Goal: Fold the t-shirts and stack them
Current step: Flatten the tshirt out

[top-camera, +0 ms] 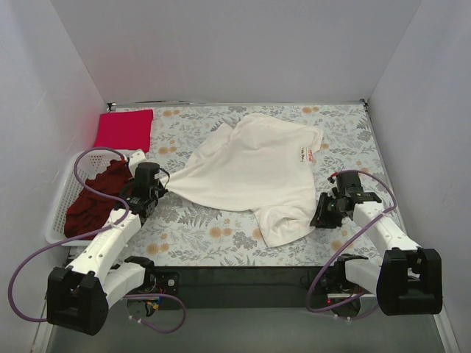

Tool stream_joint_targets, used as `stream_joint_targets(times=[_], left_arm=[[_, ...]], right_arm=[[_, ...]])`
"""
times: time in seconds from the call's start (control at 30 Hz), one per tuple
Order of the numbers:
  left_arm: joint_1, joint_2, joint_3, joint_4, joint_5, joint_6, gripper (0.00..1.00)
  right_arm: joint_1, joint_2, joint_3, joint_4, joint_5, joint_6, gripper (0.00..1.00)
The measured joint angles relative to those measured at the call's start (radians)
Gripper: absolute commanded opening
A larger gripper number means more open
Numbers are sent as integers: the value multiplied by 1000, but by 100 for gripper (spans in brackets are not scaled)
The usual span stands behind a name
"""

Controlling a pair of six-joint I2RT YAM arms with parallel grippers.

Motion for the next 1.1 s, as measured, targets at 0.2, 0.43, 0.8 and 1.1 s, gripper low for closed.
stream_joint_targets(times=[0.2,0.43,0.8,1.1], left_arm=[[0,0,0,0,0,0,0],[0,0,0,0,0,0,0],[0,0,0,0,0,0,0],[0,0,0,0,0,0,0]], right_arm=[[0,10,0,5,-11,1,29],[0,47,0,23,-54,-1,26],[0,72,-3,35,-45,0,29],[0,71,-17,63,-57,-3,10]])
